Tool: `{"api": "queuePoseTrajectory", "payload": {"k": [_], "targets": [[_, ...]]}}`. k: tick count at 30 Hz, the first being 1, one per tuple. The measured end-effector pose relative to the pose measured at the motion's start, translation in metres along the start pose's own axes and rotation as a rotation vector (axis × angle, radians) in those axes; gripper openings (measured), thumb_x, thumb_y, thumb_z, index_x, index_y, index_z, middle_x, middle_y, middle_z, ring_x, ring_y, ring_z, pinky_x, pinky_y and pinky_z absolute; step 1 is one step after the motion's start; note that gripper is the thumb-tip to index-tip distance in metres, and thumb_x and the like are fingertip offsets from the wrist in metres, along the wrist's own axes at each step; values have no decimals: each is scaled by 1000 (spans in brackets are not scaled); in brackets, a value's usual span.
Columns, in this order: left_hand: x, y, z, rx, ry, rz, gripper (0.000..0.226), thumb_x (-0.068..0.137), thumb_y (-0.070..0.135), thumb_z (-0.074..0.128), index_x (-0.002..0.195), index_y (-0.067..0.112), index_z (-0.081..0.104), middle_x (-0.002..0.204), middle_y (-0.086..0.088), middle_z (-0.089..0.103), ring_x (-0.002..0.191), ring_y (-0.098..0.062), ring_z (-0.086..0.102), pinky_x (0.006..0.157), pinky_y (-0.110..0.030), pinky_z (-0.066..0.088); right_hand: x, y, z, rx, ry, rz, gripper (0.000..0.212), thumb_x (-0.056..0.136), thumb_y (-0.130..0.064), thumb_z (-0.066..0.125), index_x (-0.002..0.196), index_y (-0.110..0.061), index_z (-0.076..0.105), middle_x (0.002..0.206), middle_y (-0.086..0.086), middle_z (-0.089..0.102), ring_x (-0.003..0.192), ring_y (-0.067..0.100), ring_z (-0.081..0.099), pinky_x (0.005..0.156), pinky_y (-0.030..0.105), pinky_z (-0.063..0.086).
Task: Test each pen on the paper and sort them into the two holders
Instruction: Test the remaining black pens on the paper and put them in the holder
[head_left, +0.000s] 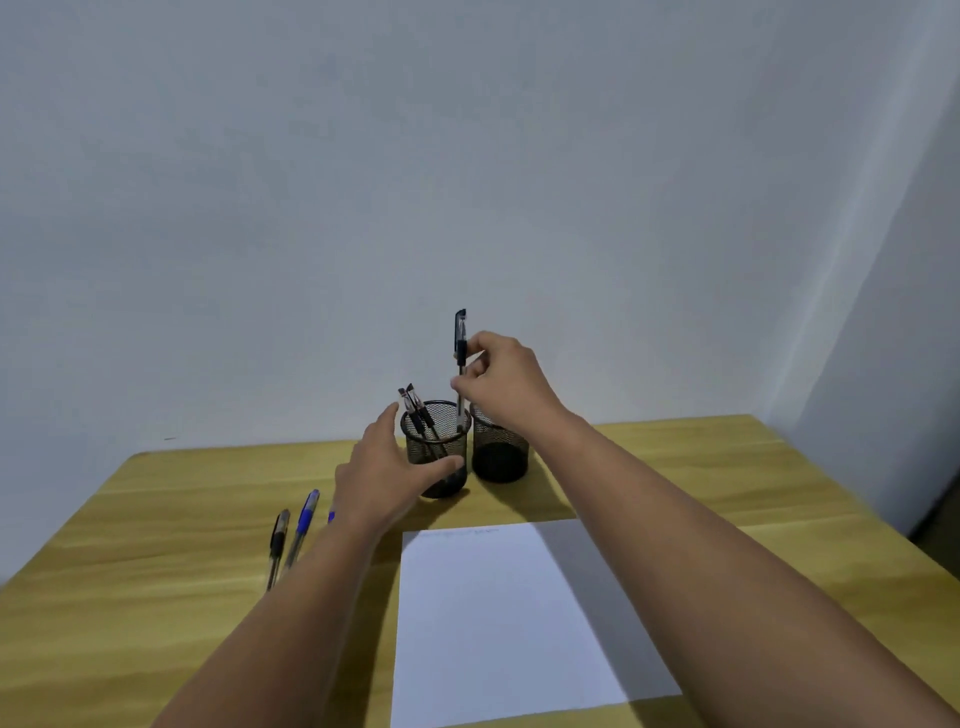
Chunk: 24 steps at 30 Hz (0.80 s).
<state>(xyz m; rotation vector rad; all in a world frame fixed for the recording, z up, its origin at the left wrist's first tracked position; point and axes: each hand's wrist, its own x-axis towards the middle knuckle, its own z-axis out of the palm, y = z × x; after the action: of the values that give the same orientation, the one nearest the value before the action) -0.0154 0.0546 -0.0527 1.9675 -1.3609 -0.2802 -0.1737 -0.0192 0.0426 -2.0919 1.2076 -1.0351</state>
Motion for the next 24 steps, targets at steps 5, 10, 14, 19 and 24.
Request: {"api": "queuePoseTrajectory", "payload": {"k": [5,10,14,19,24], "targets": [[7,-1,16,-172,51,34,93,68,56,86,146,28,43,127,7,67,112,-13,62,86,-29,49,16,8,36,-129,-57,54,21,86,-19,75,107,-22,74,96,2,78,94,23,74,86,35,59],[5,-1,19,-270,74,51,77,68,49,87,134,29,52,102,17,65,98,-9,64,83,-32,57,11,15,50,-204,-77,91,28,87,-19,74,115,-19,76,112,5,78,106,25,72,93,34,57],[4,-1,14,-308,38,48,80,65,49,87,135,30,52,109,14,68,103,-10,66,87,-36,58,0,10,49,-162,-12,99,26,87,-18,68,112,-22,76,102,-1,79,103,23,72,93,37,58],[-6,-13,-19,-223,-48,29,91,70,61,77,150,34,43,135,11,59,121,-14,58,101,-41,51,-13,-17,41,-72,93,52,19,93,-24,64,109,-24,75,91,-11,72,98,21,71,87,36,58],[-19,-53,-73,-2,50,18,44,92,41,67,134,31,61,132,8,65,114,-13,62,97,-40,53,-30,-48,67,-11,36,60,13,92,-25,63,96,-27,75,93,-6,76,94,23,71,83,36,58]]}}
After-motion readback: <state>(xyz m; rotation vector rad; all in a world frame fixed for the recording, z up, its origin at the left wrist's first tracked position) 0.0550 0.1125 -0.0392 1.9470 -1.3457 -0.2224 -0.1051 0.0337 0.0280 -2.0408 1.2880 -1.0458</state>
